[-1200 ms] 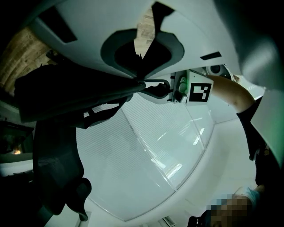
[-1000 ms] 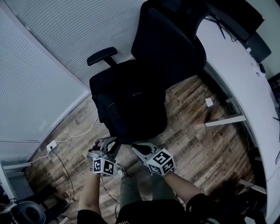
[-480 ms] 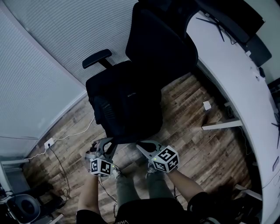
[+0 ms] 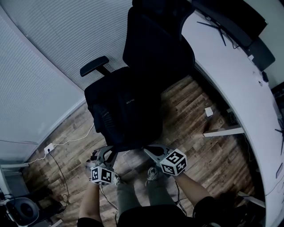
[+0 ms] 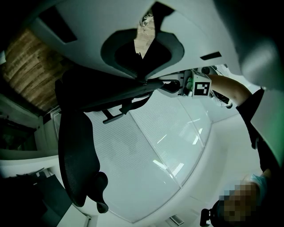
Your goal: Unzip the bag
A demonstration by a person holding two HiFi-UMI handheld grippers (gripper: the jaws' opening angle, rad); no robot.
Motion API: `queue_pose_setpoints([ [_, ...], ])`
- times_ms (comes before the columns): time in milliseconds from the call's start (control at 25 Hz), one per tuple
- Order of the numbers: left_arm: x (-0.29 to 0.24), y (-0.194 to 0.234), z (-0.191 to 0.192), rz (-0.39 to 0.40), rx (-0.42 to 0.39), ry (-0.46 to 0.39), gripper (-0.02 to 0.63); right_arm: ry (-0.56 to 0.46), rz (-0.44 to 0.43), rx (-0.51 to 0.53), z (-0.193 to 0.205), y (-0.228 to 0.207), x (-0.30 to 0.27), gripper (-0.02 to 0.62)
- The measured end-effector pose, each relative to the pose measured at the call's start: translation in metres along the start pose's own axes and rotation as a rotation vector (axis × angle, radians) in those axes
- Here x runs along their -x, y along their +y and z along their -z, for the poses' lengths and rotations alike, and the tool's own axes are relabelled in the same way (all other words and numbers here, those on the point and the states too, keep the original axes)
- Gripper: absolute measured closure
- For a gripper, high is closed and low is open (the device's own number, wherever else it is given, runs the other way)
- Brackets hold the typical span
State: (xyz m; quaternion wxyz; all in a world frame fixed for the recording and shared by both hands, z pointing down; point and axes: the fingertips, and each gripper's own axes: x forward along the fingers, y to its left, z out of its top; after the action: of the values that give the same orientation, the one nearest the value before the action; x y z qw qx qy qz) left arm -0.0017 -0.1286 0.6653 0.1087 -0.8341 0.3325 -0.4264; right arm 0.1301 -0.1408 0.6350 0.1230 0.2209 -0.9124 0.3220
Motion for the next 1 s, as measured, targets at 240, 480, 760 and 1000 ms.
queue_pose_setpoints([
  [240, -0.006, -0.005, -0.007, -0.002, 0.02, 0.008, 0.503, -0.004, 0.044, -0.02, -0.004, -0.034, 0.024, 0.543],
  [480, -0.012, -0.009, -0.008, -0.008, 0.049, 0.022, 0.503, -0.021, 0.108, -0.039, -0.007, -0.076, 0.046, 0.543],
  [760, -0.016, -0.012, -0.013, -0.014, 0.071, 0.033, 0.503, -0.018, 0.144, -0.05, -0.009, -0.107, 0.056, 0.544],
  [1000, -0.02, -0.016, -0.019, -0.015, 0.08, 0.018, 0.503, -0.009, 0.205, -0.046, -0.014, -0.134, 0.059, 0.545],
])
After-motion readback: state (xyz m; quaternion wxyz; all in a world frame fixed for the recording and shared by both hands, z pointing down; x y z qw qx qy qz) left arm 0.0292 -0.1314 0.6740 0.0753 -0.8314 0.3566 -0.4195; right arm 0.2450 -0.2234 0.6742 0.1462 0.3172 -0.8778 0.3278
